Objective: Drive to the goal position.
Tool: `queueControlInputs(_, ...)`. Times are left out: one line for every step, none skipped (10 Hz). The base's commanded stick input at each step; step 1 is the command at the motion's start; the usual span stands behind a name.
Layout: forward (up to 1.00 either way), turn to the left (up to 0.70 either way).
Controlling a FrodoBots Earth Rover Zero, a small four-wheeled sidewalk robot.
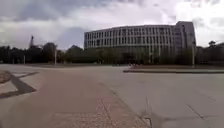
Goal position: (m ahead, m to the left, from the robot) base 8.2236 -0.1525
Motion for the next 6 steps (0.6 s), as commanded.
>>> queueControlInputs(1.0, 0.0)
queueControlInputs(1.0, 0.0)
queueControlInputs(1.0, 0.0)
queueControlInputs(1.0, 0.0)
queueControlInputs(1.0, 0.0)
queueControlInputs(1.0, 0.0)
